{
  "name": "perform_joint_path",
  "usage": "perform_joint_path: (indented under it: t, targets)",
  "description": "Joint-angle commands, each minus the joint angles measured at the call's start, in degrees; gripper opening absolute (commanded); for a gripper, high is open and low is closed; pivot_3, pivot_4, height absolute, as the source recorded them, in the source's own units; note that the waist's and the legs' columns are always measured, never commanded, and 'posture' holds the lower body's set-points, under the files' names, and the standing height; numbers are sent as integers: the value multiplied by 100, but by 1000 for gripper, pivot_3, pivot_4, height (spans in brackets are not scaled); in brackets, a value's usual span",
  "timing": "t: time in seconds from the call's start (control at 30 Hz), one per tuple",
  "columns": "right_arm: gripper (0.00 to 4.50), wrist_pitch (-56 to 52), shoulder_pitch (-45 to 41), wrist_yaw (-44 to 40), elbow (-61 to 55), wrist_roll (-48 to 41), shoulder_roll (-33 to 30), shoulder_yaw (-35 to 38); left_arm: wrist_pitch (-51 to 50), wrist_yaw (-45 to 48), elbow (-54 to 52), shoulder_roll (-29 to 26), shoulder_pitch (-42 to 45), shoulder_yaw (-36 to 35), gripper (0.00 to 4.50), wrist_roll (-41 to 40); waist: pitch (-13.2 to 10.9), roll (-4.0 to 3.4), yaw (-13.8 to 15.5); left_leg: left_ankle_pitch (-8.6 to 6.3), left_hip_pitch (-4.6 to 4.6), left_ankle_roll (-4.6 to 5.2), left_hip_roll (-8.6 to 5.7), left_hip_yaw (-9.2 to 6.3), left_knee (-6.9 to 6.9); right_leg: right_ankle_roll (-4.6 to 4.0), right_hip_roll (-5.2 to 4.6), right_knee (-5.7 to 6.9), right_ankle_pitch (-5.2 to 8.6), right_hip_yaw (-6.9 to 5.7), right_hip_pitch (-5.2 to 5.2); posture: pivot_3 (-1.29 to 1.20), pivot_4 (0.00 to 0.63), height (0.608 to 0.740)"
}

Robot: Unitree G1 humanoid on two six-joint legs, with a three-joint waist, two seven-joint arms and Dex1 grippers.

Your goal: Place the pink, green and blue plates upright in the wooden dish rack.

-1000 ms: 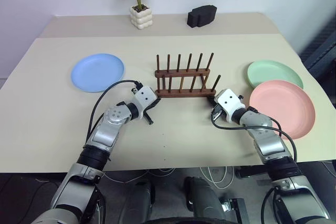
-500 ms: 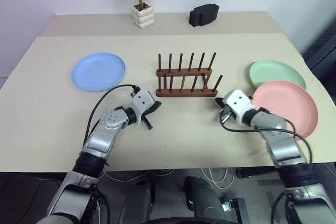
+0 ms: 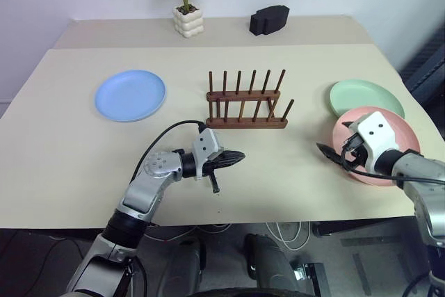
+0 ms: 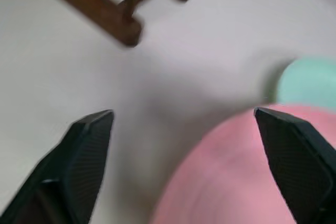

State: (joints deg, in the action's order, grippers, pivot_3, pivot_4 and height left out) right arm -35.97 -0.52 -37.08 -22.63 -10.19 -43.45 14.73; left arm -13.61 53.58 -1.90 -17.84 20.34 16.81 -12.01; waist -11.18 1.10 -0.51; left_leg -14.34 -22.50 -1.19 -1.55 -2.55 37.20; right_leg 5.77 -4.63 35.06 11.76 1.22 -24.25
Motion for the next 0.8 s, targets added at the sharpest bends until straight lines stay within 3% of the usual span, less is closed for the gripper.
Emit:
perform_joint_path:
  t: [0.03,0.4,0.5,0.73,0.8]
  targets:
    - [4457,-330,115,432,-334,296,-22,-27,-26,65,-129,120,111,98,0,-114,0,0,-2,0,-1,0,0,0,2,0,0,-1,0,0,0,0,150,731]
    - [4457,-1165,-21,1776,-675,1337,516,-1023,10,137,-20,174,159,95,0,-40,0,0,-12,0,-1,0,0,1,1,-1,0,-4,1,1,-2,0,150,731]
    - [3692,-1372,-82,2002,-746,1587,643,-1353,-13,105,-50,155,125,71,0,-42,0,0,-7,0,-1,0,1,-1,1,-1,1,-4,1,-1,-2,0,150,731]
    - [248,-1673,-212,2242,-772,1927,727,-1637,2,51,-74,124,83,47,0,-31,0,0,-1,0,-3,0,1,-1,1,-1,0,-6,2,-1,-2,0,150,731]
    - [55,-1712,-229,2258,-831,1976,751,-1676,29,26,-81,114,70,43,0,-24,0,0,-4,0,-4,0,0,-1,1,-1,0,-8,2,-1,-2,0,150,731]
